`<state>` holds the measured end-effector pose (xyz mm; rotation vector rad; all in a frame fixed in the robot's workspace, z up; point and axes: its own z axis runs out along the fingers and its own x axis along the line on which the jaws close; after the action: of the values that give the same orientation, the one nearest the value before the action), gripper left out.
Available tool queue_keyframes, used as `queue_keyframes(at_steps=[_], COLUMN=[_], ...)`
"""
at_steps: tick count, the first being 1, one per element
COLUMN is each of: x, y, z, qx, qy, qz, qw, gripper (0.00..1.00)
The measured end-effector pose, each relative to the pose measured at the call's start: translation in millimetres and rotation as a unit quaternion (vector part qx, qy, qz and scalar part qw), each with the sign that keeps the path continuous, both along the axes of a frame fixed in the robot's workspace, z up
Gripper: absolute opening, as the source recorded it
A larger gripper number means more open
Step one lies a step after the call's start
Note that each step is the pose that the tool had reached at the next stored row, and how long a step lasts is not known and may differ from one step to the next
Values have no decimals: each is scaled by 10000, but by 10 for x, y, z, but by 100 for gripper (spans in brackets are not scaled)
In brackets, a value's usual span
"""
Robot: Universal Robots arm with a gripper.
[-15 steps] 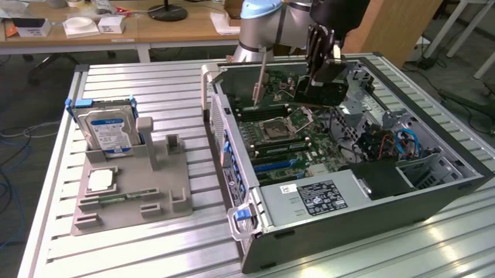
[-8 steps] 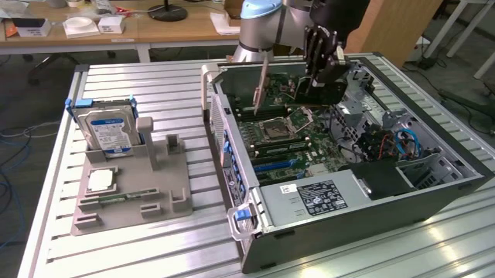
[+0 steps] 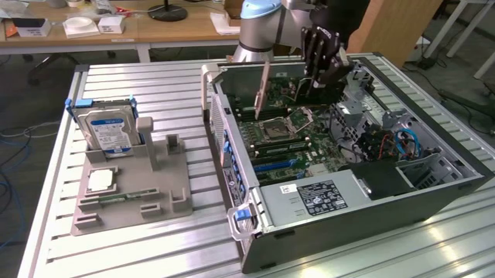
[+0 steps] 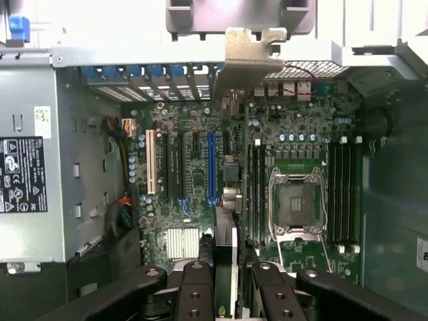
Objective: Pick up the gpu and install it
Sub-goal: 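Insert the gpu into the slot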
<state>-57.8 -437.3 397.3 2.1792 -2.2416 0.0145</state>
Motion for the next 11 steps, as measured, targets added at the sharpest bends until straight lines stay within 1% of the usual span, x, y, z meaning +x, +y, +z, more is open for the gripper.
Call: queue_keyframes(at_steps=[4, 6, 7, 8, 9, 10, 11], x=[0, -16, -15, -16, -19, -21, -23], y=[0, 0, 9, 18, 19, 21, 22], z=[-11, -11, -11, -11, -11, -13, -17], qx=[4, 5, -1, -7, -12, -23, -29], qy=[-1, 0, -20, -72, -149, -217, -277], qz=[128, 130, 131, 131, 131, 131, 131], qw=[9999, 9999, 9999, 9999, 9998, 9997, 9995], gripper=[27, 27, 27, 27, 27, 27, 27])
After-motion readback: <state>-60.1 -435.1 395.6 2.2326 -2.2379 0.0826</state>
